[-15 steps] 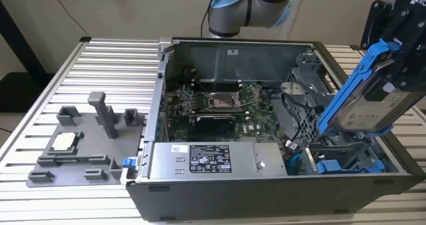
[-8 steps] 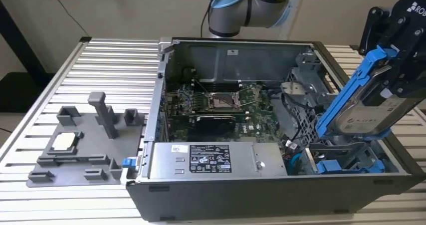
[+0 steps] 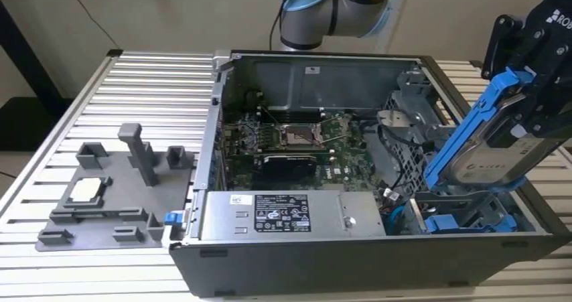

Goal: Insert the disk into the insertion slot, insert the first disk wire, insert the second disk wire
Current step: 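Insert the disk into the insertion slot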

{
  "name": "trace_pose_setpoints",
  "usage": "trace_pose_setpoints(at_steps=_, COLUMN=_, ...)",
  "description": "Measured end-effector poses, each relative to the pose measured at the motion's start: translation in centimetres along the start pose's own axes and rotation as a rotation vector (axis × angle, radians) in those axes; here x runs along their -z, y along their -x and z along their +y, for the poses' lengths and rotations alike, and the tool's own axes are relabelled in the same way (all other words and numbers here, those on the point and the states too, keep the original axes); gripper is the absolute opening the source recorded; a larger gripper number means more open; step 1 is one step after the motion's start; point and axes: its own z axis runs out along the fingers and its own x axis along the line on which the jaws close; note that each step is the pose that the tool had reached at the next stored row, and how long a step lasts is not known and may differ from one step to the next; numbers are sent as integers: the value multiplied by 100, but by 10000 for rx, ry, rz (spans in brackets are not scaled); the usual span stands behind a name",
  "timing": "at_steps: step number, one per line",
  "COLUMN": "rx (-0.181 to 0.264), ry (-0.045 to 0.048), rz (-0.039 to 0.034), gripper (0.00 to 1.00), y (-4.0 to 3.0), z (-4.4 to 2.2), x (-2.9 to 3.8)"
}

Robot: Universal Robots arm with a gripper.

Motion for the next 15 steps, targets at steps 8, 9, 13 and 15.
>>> trace_pose_setpoints(at_steps=8, rx=2, ry=0, rz=2, gripper=33, y=-5, z=-1, x=-8)
trace_pose_setpoints(at_steps=9, rx=1, ry=1, rz=1, gripper=33, y=-6, z=-1, x=-12)
trace_pose_setpoints(at_steps=13, rx=1, ry=0, rz=1, gripper=33, y=-8, z=-1, x=-27)
trace_pose_setpoints(at_steps=15, rx=1, ry=0, rz=3, gripper=33, y=-9, z=-1, x=-29)
